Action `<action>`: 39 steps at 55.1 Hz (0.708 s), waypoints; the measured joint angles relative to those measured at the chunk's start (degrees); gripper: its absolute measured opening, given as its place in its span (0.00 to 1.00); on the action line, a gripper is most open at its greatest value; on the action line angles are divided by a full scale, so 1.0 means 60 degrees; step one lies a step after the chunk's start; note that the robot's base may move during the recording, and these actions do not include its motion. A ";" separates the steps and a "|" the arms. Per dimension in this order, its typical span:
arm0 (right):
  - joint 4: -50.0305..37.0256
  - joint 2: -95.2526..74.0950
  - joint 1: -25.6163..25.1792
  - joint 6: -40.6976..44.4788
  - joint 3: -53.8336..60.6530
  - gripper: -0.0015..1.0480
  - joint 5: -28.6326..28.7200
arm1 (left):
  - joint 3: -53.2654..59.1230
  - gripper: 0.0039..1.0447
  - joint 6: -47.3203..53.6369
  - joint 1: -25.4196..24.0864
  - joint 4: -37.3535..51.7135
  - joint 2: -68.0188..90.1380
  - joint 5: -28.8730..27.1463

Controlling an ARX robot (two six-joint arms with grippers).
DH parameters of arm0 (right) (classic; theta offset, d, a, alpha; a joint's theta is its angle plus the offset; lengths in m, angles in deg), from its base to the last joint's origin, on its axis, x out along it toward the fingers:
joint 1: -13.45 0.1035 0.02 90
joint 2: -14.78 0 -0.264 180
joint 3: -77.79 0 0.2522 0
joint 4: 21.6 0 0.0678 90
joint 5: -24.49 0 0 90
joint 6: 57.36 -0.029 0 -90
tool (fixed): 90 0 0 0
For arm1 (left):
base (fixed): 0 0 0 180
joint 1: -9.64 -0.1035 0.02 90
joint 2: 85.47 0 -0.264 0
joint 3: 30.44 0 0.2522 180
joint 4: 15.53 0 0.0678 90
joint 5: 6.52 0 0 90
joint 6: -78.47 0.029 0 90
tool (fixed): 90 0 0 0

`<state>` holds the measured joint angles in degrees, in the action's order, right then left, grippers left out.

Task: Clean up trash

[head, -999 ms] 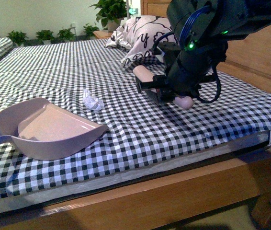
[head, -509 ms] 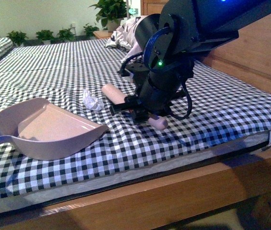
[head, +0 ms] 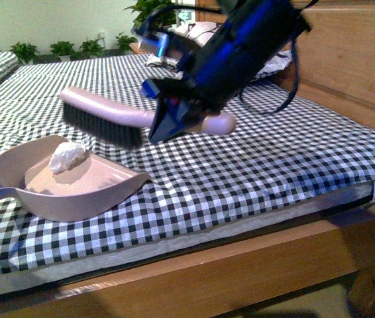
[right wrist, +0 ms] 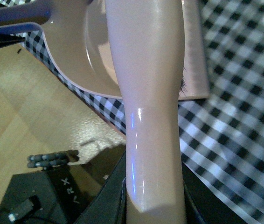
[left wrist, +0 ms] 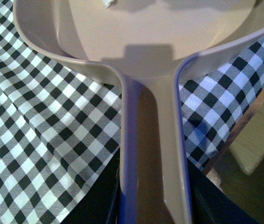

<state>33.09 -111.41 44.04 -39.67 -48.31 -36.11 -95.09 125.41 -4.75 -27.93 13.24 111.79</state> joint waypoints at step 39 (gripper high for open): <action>-0.5158 0.3931 -0.1406 -0.2794 0.4626 0.19 -0.0936 | 0.0266 0.26 -0.2433 -0.0029 0.2288 -0.0029 -0.0546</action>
<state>2.14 -87.83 35.60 -56.44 -20.55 -41.72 -93.50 110.80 -4.93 -14.20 13.07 108.51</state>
